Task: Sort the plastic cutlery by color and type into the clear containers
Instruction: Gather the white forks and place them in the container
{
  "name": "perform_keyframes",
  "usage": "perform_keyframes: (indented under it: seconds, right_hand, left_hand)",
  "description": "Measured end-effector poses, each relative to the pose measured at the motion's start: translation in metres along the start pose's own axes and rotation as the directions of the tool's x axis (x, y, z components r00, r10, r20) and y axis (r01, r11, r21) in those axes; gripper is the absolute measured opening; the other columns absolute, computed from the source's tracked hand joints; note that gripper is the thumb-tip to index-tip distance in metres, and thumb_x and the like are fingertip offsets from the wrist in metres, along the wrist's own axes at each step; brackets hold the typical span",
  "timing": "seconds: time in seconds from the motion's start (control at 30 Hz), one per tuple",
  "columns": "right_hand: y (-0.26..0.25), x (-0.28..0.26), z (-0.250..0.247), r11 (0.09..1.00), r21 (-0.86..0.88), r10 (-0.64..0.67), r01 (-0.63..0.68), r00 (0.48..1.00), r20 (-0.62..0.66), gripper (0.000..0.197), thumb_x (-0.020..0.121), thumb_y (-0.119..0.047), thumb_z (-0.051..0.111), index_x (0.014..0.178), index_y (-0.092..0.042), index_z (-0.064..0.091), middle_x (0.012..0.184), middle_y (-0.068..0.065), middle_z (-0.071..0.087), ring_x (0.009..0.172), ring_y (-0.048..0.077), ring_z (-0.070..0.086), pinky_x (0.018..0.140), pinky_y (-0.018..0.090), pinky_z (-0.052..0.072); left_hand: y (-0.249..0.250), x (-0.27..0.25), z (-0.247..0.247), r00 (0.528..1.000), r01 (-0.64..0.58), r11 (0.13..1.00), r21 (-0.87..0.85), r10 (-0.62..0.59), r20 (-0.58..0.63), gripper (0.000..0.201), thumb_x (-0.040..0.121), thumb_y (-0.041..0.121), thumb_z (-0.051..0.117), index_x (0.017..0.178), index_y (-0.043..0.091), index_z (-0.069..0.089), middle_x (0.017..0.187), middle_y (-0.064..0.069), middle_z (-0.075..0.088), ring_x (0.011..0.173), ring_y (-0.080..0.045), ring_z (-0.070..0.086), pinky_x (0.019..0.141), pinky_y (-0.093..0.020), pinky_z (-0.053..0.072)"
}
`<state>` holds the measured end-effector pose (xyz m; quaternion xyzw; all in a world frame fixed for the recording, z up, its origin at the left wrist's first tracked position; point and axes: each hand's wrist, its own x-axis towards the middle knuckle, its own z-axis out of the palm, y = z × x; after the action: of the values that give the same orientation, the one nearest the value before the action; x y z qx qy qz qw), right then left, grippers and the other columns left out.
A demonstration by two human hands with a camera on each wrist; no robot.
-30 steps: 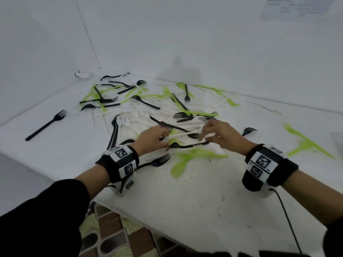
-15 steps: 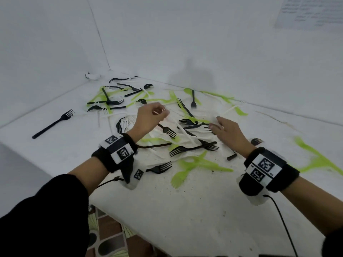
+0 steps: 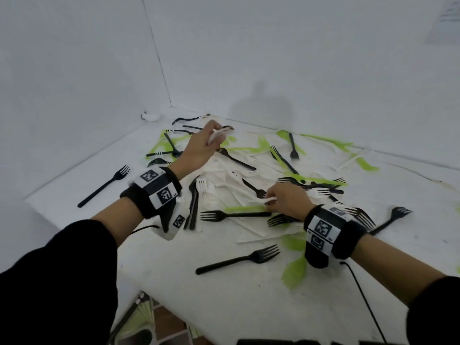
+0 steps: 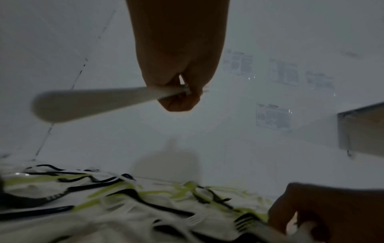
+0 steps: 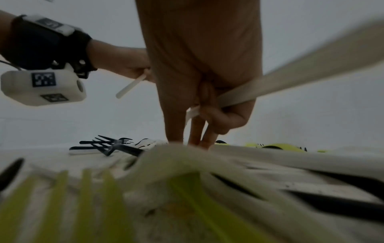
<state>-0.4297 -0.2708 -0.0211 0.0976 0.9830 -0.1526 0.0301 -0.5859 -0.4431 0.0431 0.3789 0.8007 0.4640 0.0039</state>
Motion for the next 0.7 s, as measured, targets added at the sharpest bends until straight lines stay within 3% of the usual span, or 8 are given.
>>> perform_keyframes:
  seconds: [0.07, 0.13, 0.23, 0.33, 0.43, 0.53, 0.6, 0.7]
  right_hand:
    - [0.001, 0.006, 0.001, 0.999, 0.027, 0.033, -0.034, 0.999, 0.017, 0.021, 0.083, -0.025, 0.062, 0.100, -0.014, 0.068, 0.106, 0.005, 0.062, 0.104, 0.023, 0.057, 0.077, 0.030, 0.043]
    - [0.002, 0.009, 0.001, 0.991, 0.108, 0.071, -0.073, 0.997, 0.020, 0.020, 0.080, -0.022, 0.064, 0.097, -0.012, 0.068, 0.100, 0.004, 0.062, 0.101, 0.022, 0.058, 0.078, 0.032, 0.045]
    - [-0.002, 0.012, -0.008, 0.952, 0.284, 0.148, -0.113, 0.984, -0.103, 0.022, 0.082, -0.019, 0.064, 0.101, -0.011, 0.066, 0.097, 0.004, 0.065, 0.092, 0.022, 0.060, 0.076, 0.031, 0.043]
    - [-0.015, 0.017, -0.020, 0.918, 0.391, 0.176, -0.065, 0.950, -0.256, 0.010, 0.086, -0.018, 0.058, 0.095, -0.019, 0.053, 0.079, -0.007, 0.065, 0.067, 0.016, 0.054, 0.065, 0.028, 0.036]
    - [-0.034, 0.029, -0.031, 0.920, 0.390, 0.185, -0.035, 0.917, -0.354, 0.012, 0.089, -0.019, 0.051, 0.100, -0.022, 0.047, 0.071, -0.012, 0.060, 0.071, 0.018, 0.053, 0.064, 0.028, 0.031]
    - [-0.053, 0.043, -0.032, 0.936, 0.345, 0.204, -0.075, 0.912, -0.355, 0.022, 0.093, -0.024, 0.048, 0.113, -0.015, 0.050, 0.075, 0.001, 0.057, 0.083, 0.027, 0.053, 0.064, 0.031, 0.027]
    - [-0.062, 0.056, -0.025, 0.943, 0.324, 0.183, -0.081, 0.937, -0.296, 0.028, 0.093, -0.035, 0.051, 0.109, -0.013, 0.052, 0.083, 0.007, 0.061, 0.083, 0.026, 0.054, 0.065, 0.032, 0.031]
    - [-0.069, 0.074, -0.008, 0.955, 0.293, 0.089, -0.049, 0.988, -0.128, 0.029, 0.081, -0.042, 0.067, 0.093, -0.015, 0.060, 0.074, -0.004, 0.053, 0.072, 0.014, 0.049, 0.066, 0.027, 0.033]
  left_hand:
    - [-0.032, 0.000, -0.007, 0.986, 0.062, 0.974, 0.219, -0.093, 0.137, 0.017, 0.094, 0.021, 0.054, 0.103, 0.007, 0.051, 0.082, -0.005, 0.055, 0.071, -0.016, 0.047, 0.055, -0.023, 0.032]
    - [-0.065, -0.003, -0.012, 0.957, 0.099, 0.915, 0.391, -0.195, 0.215, 0.023, 0.089, 0.027, 0.062, 0.095, 0.006, 0.054, 0.085, -0.004, 0.055, 0.080, -0.018, 0.050, 0.058, -0.027, 0.028]
    - [-0.094, -0.011, -0.010, 0.930, 0.119, 0.858, 0.501, -0.273, 0.247, 0.038, 0.078, 0.042, 0.071, 0.072, 0.013, 0.046, 0.071, 0.002, 0.048, 0.076, -0.019, 0.050, 0.055, -0.025, 0.029]
    - [-0.100, -0.016, 0.000, 0.940, 0.112, 0.812, 0.573, -0.274, 0.205, 0.051, 0.074, 0.053, 0.070, 0.079, 0.009, 0.045, 0.080, -0.003, 0.049, 0.078, -0.020, 0.048, 0.063, -0.030, 0.031]
    - [-0.097, -0.013, 0.005, 0.939, 0.109, 0.781, 0.615, -0.283, 0.194, 0.052, 0.072, 0.053, 0.071, 0.082, 0.010, 0.043, 0.085, -0.002, 0.047, 0.081, -0.018, 0.044, 0.065, -0.029, 0.031]
    - [-0.098, -0.003, -0.001, 0.913, 0.125, 0.812, 0.570, -0.319, 0.254, 0.047, 0.072, 0.046, 0.075, 0.082, 0.006, 0.051, 0.084, -0.006, 0.050, 0.083, -0.022, 0.050, 0.066, -0.029, 0.033]
    - [-0.100, 0.002, -0.006, 0.894, 0.182, 0.845, 0.503, -0.355, 0.272, 0.050, 0.067, 0.049, 0.072, 0.082, 0.003, 0.057, 0.080, -0.007, 0.053, 0.085, -0.025, 0.054, 0.067, -0.031, 0.036]
    - [-0.101, 0.005, -0.014, 0.898, 0.293, 0.889, 0.352, -0.382, 0.217, 0.046, 0.062, 0.046, 0.056, 0.074, 0.003, 0.055, 0.069, -0.008, 0.051, 0.071, -0.023, 0.051, 0.055, -0.029, 0.033]
